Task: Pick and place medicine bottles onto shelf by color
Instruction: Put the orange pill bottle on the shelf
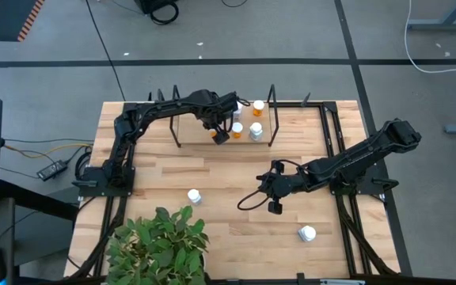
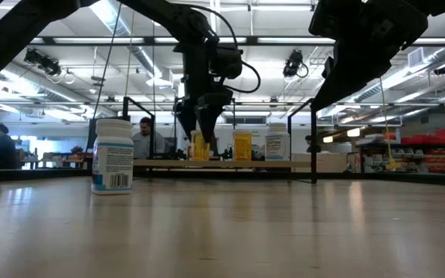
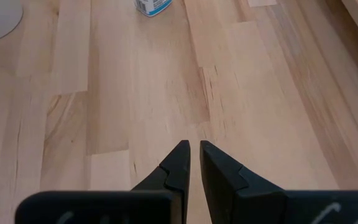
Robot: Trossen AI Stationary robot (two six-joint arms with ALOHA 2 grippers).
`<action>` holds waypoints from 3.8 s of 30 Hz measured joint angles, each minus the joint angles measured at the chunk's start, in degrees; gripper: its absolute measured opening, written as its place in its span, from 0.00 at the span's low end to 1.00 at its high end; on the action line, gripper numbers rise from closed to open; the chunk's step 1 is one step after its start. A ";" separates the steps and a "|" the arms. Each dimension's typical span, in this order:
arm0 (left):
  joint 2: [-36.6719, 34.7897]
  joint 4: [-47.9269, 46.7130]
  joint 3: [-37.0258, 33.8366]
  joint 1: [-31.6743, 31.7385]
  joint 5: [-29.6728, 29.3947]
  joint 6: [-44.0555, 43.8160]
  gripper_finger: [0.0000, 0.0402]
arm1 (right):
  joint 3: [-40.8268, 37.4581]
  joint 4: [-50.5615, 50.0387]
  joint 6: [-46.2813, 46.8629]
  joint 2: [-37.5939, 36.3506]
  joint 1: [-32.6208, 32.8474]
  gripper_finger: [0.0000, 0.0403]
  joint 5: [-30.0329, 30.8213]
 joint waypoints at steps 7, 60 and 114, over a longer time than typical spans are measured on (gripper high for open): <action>-0.02 1.44 0.02 -1.76 -4.55 0.00 0.97 | 0.00 0.00 -0.46 0.02 0.00 0.11 0.00; -0.90 2.79 -15.52 -23.89 -48.89 -33.13 0.02 | -0.01 0.07 0.64 0.02 3.04 0.11 2.21; -1.88 21.10 -15.82 -8.82 -29.89 -8.18 0.01 | -0.02 0.02 0.82 0.02 3.04 0.11 3.56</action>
